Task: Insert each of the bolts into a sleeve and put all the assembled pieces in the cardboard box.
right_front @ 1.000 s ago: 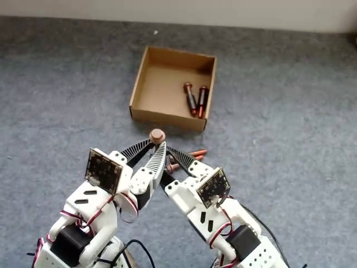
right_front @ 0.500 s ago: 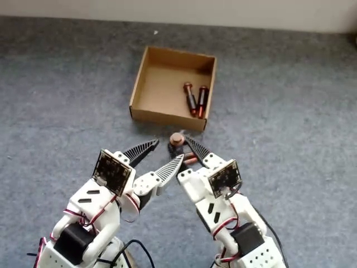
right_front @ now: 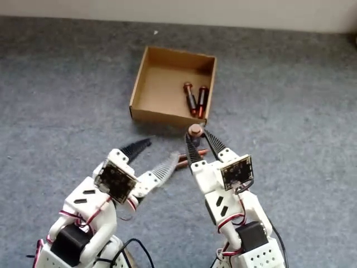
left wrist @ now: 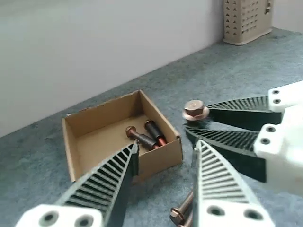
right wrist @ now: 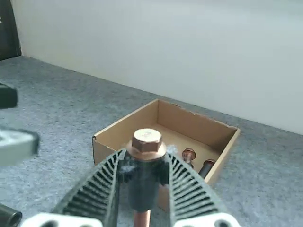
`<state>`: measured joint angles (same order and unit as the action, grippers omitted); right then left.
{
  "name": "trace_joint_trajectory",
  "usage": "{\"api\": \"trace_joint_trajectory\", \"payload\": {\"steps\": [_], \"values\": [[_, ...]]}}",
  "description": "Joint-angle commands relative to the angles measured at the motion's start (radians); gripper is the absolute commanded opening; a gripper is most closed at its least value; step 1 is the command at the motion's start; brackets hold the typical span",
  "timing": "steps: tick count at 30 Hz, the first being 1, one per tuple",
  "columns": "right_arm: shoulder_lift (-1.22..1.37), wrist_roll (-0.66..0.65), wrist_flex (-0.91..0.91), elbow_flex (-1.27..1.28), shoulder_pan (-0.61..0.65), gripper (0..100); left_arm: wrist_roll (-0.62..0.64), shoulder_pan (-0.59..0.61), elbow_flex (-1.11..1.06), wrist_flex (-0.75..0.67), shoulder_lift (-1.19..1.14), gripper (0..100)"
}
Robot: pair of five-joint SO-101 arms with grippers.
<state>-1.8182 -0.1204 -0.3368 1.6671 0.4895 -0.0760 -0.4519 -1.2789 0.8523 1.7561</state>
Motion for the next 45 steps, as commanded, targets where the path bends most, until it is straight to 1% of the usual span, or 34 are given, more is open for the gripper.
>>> {"api": "trace_joint_trajectory", "payload": {"steps": [1, 3, 8, 12, 15, 21, 29, 32, 37, 45], "values": [[-0.016, 0.000, -0.010, 0.097, -0.027, 0.4, -0.055, 0.176, 0.044, -0.012, 0.002, 12], [-0.016, 0.000, -0.038, 0.097, -0.027, 0.4, -0.060, 0.272, 0.015, -0.012, 0.002, 11], [-0.016, 0.000, -0.051, 0.097, -0.027, 0.4, -0.055, 0.490, -0.113, -0.012, 0.004, 11], [-0.016, 0.000, -0.051, 0.097, -0.027, 0.4, -0.054, 0.585, -0.229, -0.015, 0.004, 11], [-0.016, 0.000, -0.051, 0.097, -0.027, 0.4, -0.057, 0.607, -0.297, -0.017, 0.004, 11], [-0.018, -0.003, -0.045, 0.074, -0.025, 0.4, -0.058, 0.604, -0.417, -0.018, 0.004, 11], [0.010, -0.006, 0.027, -0.108, -0.022, 0.4, -0.058, 0.599, -0.418, -0.018, 0.004, 11], [0.134, -0.006, 0.090, -0.191, -0.022, 0.4, -0.058, 0.602, -0.418, -0.017, 0.004, 11], [0.512, -0.003, 0.222, -0.380, -0.024, 0.4, -0.058, 0.604, -0.418, -0.017, 0.004, 11], [1.147, -0.005, 0.578, -0.644, -0.027, 0.4, -0.058, 0.605, -0.418, -0.014, 0.004, 11]]}}
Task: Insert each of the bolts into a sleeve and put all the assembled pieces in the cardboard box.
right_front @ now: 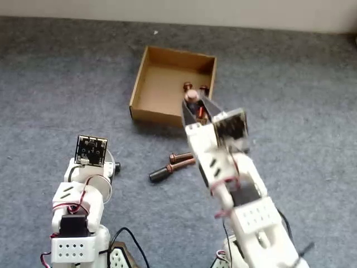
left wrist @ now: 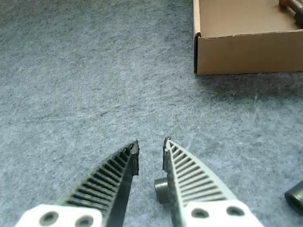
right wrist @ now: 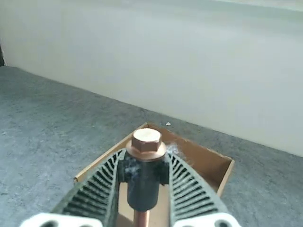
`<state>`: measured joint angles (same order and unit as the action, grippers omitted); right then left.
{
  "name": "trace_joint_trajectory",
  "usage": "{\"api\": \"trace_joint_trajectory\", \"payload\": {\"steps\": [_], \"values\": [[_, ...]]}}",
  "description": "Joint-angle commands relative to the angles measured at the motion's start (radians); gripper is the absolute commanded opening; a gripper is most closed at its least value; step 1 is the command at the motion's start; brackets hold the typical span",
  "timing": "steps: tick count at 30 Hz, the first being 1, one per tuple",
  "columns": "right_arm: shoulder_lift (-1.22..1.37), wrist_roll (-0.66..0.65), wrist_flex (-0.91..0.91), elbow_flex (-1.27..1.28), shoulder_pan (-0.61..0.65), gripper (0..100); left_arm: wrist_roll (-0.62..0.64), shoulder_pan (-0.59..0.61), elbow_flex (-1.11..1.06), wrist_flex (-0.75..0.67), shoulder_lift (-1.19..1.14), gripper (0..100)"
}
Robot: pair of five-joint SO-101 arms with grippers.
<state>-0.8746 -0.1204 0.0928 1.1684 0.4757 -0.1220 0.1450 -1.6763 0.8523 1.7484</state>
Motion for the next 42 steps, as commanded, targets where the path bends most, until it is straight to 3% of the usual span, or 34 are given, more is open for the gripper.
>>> {"api": "trace_joint_trajectory", "payload": {"steps": [1, 12, 21, 28, 35, 42], "values": [[0.275, -0.005, 0.188, -0.173, -0.013, 0.4, -0.012, 0.008, -0.021, -0.014, 0.012, 11], [0.855, -0.005, 0.364, -0.441, -0.058, 0.4, -0.012, 0.010, -0.021, -0.017, 0.012, 11], [0.888, -0.005, 0.335, -0.466, -0.058, 12.8, -0.012, 0.010, -0.021, -0.018, 0.012, 11], [0.673, 0.000, 0.062, -0.464, -0.054, 12.8, -0.012, 0.010, -0.021, -0.018, 0.012, 11], [0.455, 0.017, -0.424, -0.464, 0.021, 12.8, -0.012, 0.010, -0.021, -0.018, 0.012, 11], [0.401, 0.404, -0.820, -0.473, 0.188, 12.8, -0.012, 0.010, -0.021, -0.018, 0.012, 11]]}}
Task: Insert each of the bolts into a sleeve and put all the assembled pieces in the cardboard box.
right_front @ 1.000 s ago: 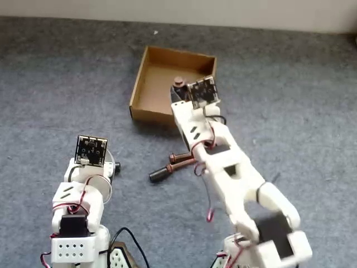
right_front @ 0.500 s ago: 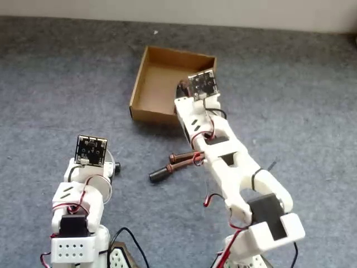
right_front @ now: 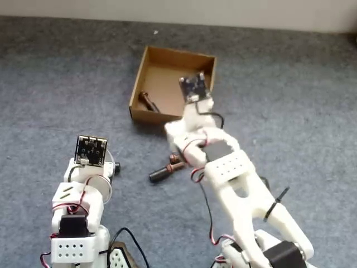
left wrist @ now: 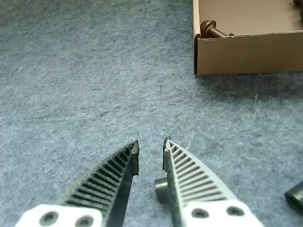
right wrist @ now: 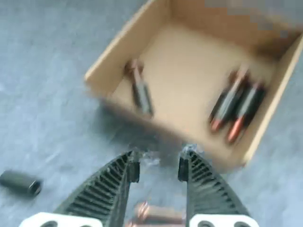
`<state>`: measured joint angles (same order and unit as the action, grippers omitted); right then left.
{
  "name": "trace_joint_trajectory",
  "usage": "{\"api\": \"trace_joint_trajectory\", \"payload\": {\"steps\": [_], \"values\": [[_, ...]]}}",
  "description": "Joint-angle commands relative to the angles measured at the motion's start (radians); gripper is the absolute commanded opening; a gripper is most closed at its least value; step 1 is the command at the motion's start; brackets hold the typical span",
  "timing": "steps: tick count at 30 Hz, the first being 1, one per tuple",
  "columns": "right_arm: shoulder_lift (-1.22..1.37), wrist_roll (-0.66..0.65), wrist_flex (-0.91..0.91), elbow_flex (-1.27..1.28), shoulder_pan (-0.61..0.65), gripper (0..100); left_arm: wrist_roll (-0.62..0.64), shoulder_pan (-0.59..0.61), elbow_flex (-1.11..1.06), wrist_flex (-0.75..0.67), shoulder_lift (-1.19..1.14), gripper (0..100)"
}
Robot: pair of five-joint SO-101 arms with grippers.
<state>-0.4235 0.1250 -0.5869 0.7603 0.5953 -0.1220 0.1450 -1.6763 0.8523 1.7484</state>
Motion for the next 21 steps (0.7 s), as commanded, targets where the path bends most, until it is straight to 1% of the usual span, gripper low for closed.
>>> {"api": "trace_joint_trajectory", "payload": {"steps": [1, 3, 5, 10, 13, 14, 17, 18, 21], "values": [[-0.048, 0.207, -0.166, -0.065, 0.087, 12.8, -0.012, 0.010, -0.021, -0.018, 0.012, 11], [-0.048, 0.301, -0.180, -0.053, 0.119, 12.8, -0.012, 0.010, -0.021, -0.018, 0.012, 11], [-0.048, 0.362, -0.177, -0.018, 0.148, 13.0, -0.012, 0.010, -0.021, -0.018, 0.012, 11], [-0.047, 0.377, -0.176, 0.024, 0.229, 13.0, -0.012, 0.010, -0.021, -0.018, 0.012, 11], [-0.036, 0.379, -0.179, 0.031, 0.243, 13.0, -0.012, 0.010, -0.021, -0.017, 0.012, 11], [-0.019, 0.393, -0.180, 0.031, 0.245, 13.0, -0.012, 0.010, -0.021, -0.017, 0.012, 11], [0.068, 0.522, -0.182, 0.024, 0.246, 13.1, -0.012, 0.010, -0.021, -0.017, 0.012, 11], [0.108, 0.546, -0.182, 0.024, 0.246, 13.1, -0.012, 0.010, -0.021, -0.017, 0.012, 11], [0.209, 0.565, -0.180, -0.004, 0.248, 13.1, -0.012, 0.010, -0.021, -0.017, 0.012, 11]]}}
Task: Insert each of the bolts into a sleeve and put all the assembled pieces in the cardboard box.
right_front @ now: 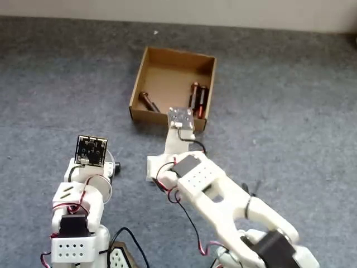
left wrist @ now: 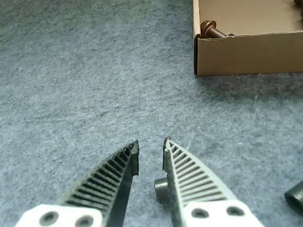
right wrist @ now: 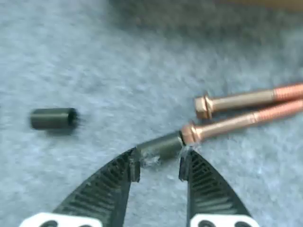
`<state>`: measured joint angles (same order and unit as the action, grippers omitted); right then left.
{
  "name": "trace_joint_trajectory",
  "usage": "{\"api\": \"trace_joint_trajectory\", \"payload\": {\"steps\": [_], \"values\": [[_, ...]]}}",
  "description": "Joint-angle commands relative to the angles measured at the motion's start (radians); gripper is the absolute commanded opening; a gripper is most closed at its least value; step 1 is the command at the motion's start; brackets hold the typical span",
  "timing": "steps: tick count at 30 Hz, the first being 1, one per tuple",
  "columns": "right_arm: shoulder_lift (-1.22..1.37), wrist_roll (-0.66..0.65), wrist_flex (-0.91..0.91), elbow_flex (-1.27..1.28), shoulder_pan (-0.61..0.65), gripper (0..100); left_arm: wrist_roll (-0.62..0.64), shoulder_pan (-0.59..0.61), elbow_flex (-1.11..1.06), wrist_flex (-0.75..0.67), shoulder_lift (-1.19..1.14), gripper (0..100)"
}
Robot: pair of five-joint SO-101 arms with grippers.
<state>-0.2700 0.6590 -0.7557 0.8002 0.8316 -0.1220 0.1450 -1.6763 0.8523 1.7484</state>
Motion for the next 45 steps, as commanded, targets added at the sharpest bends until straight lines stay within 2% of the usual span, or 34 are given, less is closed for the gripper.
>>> {"api": "trace_joint_trajectory", "payload": {"steps": [1, 7, 17, 30, 39, 45], "values": [[0.082, 0.031, -0.012, -0.061, 0.012, 13.1, -0.012, 0.010, -0.021, -0.017, 0.012, 11], [0.156, 0.110, -0.013, -0.128, 0.012, 13.2, -0.012, 0.010, -0.021, -0.017, 0.012, 11], [0.171, 0.114, -0.005, -0.150, 0.071, 13.2, -0.012, 0.010, -0.021, -0.017, 0.012, 11], [0.297, 0.114, -0.013, -0.259, 0.018, 13.2, -0.012, 0.010, -0.021, -0.017, 0.012, 11], [0.171, 0.114, -0.194, -0.329, -0.004, 13.2, -0.012, 0.010, -0.021, -0.017, 0.012, 11], [0.117, 0.140, -0.225, -0.329, -0.001, 13.2, -0.012, 0.010, -0.021, -0.017, 0.012, 11]]}}
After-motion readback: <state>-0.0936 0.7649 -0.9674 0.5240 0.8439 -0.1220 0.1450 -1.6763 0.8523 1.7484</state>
